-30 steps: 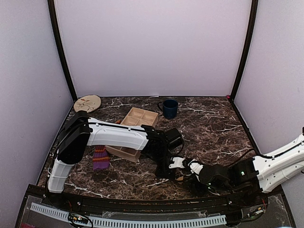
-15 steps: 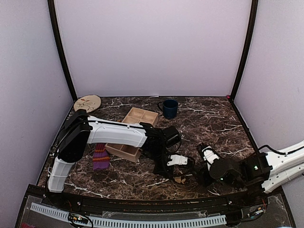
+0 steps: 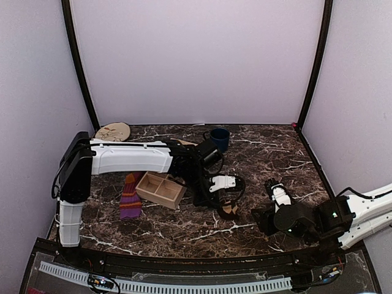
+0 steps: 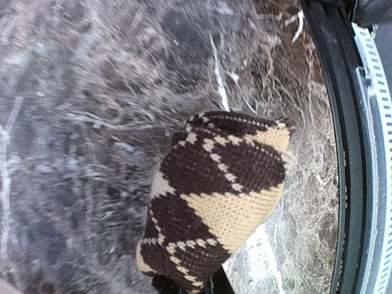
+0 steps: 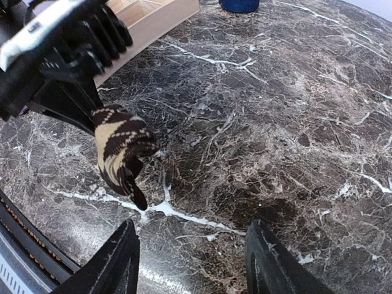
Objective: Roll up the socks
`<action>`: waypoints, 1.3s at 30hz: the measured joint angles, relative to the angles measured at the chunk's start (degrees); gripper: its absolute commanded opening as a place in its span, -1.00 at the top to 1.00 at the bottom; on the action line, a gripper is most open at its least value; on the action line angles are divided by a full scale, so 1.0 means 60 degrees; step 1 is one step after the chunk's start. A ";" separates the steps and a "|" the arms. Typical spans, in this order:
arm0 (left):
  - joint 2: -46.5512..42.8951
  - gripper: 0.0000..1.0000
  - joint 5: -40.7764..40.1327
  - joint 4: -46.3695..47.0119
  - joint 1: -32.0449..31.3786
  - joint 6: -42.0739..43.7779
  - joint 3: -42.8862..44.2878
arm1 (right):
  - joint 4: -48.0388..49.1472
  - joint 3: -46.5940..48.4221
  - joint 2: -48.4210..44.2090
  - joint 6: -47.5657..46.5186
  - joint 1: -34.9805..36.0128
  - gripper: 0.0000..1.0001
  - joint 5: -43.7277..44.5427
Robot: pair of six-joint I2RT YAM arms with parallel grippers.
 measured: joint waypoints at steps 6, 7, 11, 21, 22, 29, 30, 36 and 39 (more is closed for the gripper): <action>-0.0688 1.00 -0.0357 0.0120 0.0109 -0.0091 -0.0251 | 0.0066 0.0000 0.0000 0.0004 0.0000 -0.10 0.0036; -0.0776 1.00 -0.0433 0.0124 0.0149 -0.0106 -0.0321 | 0.0084 0.0000 0.0004 -0.0004 0.0000 -0.10 0.0047; -0.1184 1.00 -0.0845 0.0171 0.0550 -0.0168 -0.0550 | 0.0186 0.0000 0.0055 -0.0069 0.0000 -0.10 0.0076; -0.2816 1.00 -0.3840 0.1107 0.2142 -0.0142 -0.1581 | 0.0900 0.0106 0.0576 -0.0787 -0.0401 -0.10 -0.0084; -0.2922 1.00 -0.4186 0.1228 0.2237 -0.0098 -0.1716 | 0.1020 0.0138 0.0623 -0.0882 -0.0484 -0.10 -0.0109; -0.2889 1.00 -0.6142 0.1942 0.2335 0.0171 -0.2452 | 0.1770 0.0248 0.1122 -0.1541 -0.1024 -0.10 -0.0576; -0.2874 1.00 -0.6280 0.2044 0.2328 0.0193 -0.2568 | 0.1829 0.0284 0.1209 -0.1632 -0.1086 -0.11 -0.0648; -0.2860 1.00 -0.7238 0.3013 0.2291 0.0528 -0.3559 | 0.2153 0.0342 0.1399 -0.2036 -0.1446 -0.11 -0.1027; -0.2841 1.00 -0.7526 0.3486 0.2288 0.0776 -0.4011 | 0.2262 0.0342 0.1399 -0.2149 -0.1588 -0.11 -0.1169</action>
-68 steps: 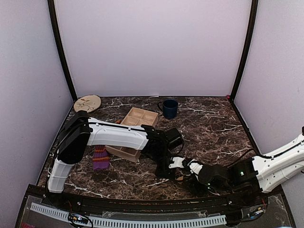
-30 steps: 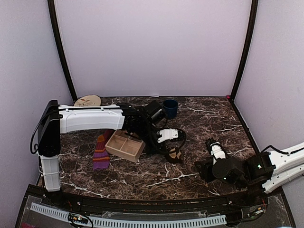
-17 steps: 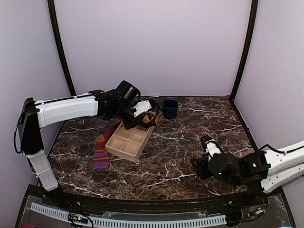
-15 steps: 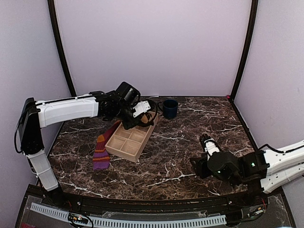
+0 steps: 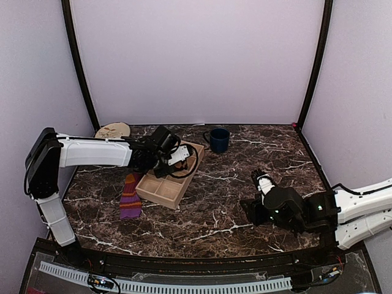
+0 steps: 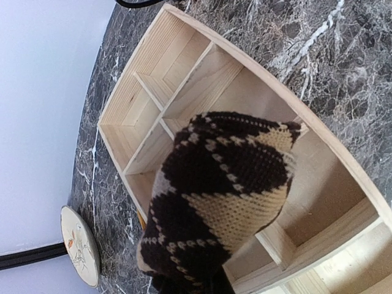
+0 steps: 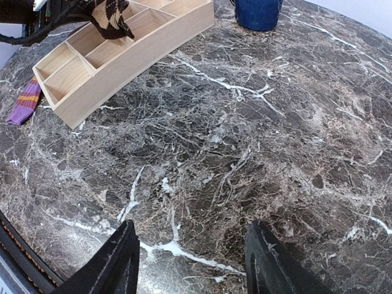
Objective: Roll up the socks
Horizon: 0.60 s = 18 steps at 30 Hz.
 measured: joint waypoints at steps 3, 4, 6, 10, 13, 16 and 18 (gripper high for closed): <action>0.0058 1.00 -0.0142 0.0259 -0.0007 0.0135 -0.0051 | 0.0080 0.0000 0.0007 -0.0080 -0.0109 -0.11 -0.0127; 0.0073 1.00 -0.0157 0.0375 -0.0015 0.0186 -0.0058 | 0.0076 0.0000 0.0011 -0.0106 -0.0142 -0.11 -0.0160; 0.0073 1.00 -0.0157 0.0576 -0.0022 0.0273 -0.0127 | 0.0076 0.0000 0.0018 -0.0146 -0.0193 -0.11 -0.0204; 0.0120 1.00 -0.0109 0.0688 -0.0080 0.0415 -0.0229 | 0.0084 0.0000 0.0018 -0.0189 -0.0302 -0.11 -0.0331; 0.0164 1.00 -0.0080 0.0688 -0.0153 0.0539 -0.0277 | 0.0098 0.0000 0.0015 -0.0219 -0.0382 -0.11 -0.0382; 0.0164 1.00 -0.0040 0.0688 -0.0226 0.0608 -0.0433 | 0.0149 0.0000 0.0018 -0.0248 -0.0448 -0.11 -0.0426; 0.0164 1.00 -0.0004 0.0656 -0.0280 0.0685 -0.0605 | 0.0178 0.0000 0.0015 -0.0251 -0.0492 -0.11 -0.0459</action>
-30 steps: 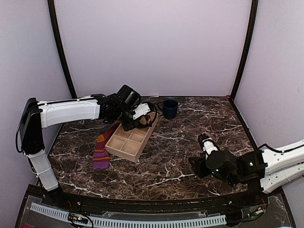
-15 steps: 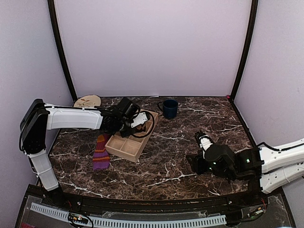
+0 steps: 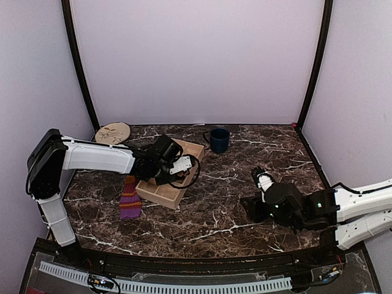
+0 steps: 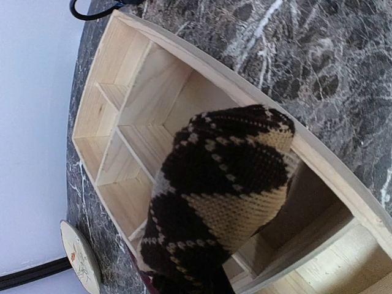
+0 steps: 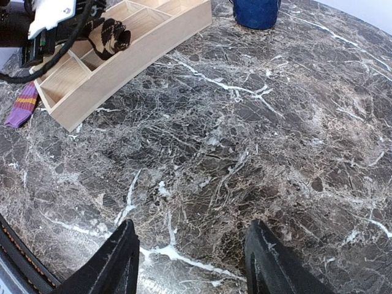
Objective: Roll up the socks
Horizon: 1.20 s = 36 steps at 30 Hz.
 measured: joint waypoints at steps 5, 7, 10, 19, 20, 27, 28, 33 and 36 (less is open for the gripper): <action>0.0018 1.00 0.0047 -0.0186 -0.0058 0.0102 -0.0160 | 0.0055 0.0000 0.0000 -0.0062 -0.0124 -0.11 -0.0135; 0.0076 1.00 0.0058 -0.0189 -0.0058 0.0131 -0.0160 | 0.0066 0.0000 0.0000 -0.0095 -0.0175 -0.11 -0.0160; 0.0302 1.00 0.0171 -0.0375 -0.0058 0.0175 -0.0036 | 0.0069 0.0000 -0.0007 -0.0138 -0.0251 -0.11 -0.0186; 0.1373 1.00 0.1060 -0.2361 0.0076 0.0215 0.1803 | 0.0091 0.0000 -0.0157 -0.0313 -0.0594 -0.11 -0.0372; 0.1468 1.00 0.1188 -0.2594 0.0106 0.0208 0.2036 | 0.0095 0.0000 -0.0168 -0.0346 -0.0634 -0.11 -0.0386; 0.2124 1.00 0.2262 -0.4488 0.0310 0.0066 0.3646 | 0.0113 0.0000 -0.0171 -0.0605 -0.0903 -0.11 -0.0579; 0.2146 1.00 0.2379 -0.4641 0.0331 0.0058 0.3741 | 0.0113 0.0000 -0.0171 -0.0641 -0.0933 -0.11 -0.0605; 0.2149 1.00 0.2918 -0.5282 0.0357 0.0004 0.3934 | 0.0120 0.0000 -0.0157 -0.0794 -0.1031 -0.11 -0.0685; 0.2149 1.00 0.3162 -0.5461 0.0364 -0.0025 0.3956 | 0.0142 0.0029 -0.0091 -0.0823 -0.1064 -0.11 -0.0750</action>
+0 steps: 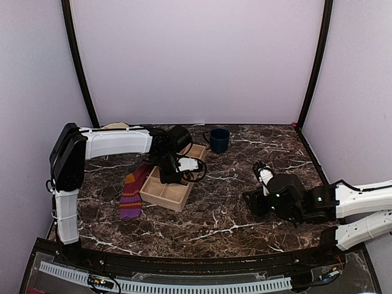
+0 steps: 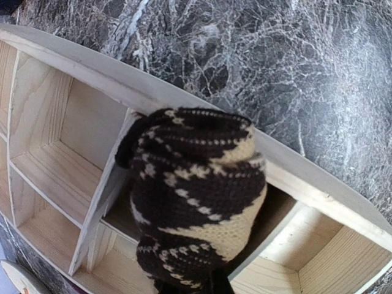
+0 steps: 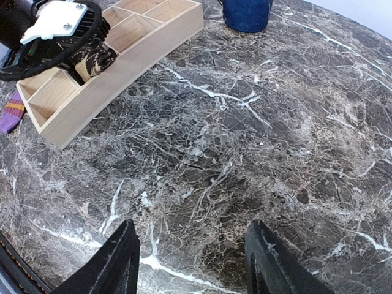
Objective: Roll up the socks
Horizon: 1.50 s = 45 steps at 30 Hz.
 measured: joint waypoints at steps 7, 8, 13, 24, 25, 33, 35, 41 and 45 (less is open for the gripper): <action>0.0007 1.00 0.0364 -0.0317 0.0022 -0.0015 0.0102 | 0.0036 0.0146 0.0193 -0.0029 -0.0033 -0.11 -0.0102; 0.0022 1.00 0.0430 -0.0379 0.0029 -0.0018 0.0146 | 0.0040 0.0164 0.0211 -0.0029 -0.0033 -0.11 -0.0109; 0.0328 1.00 0.0692 -0.0718 0.0058 -0.0091 0.0579 | 0.0040 0.0240 0.0219 -0.0025 -0.0036 -0.11 -0.0135; 0.1071 1.00 0.1388 -0.1129 0.0189 -0.0342 0.1304 | 0.0033 0.0248 0.0222 0.0040 -0.0036 -0.11 -0.0146; 0.1173 1.00 0.1464 -0.1133 0.0189 -0.0368 0.1359 | 0.0033 0.0248 0.0222 0.0047 -0.0036 -0.11 -0.0164; 0.1840 0.81 0.1778 -0.1177 0.0200 -0.0590 0.1785 | 0.0087 0.0248 0.0270 0.0051 -0.0036 -0.11 -0.0302; 0.1934 0.71 0.1774 -0.1337 0.0208 -0.0739 0.1949 | 0.0149 0.0248 0.0288 0.0051 -0.0036 -0.11 -0.0353; 0.2051 0.51 0.1581 -0.1523 0.0204 -0.1220 0.2255 | 0.0255 0.0248 0.0310 -0.0015 -0.0157 -0.11 -0.0477; 0.2047 0.45 0.1486 -0.1563 0.0189 -0.1606 0.2335 | 0.0397 0.0248 0.0346 -0.0193 -0.0339 -0.11 -0.0601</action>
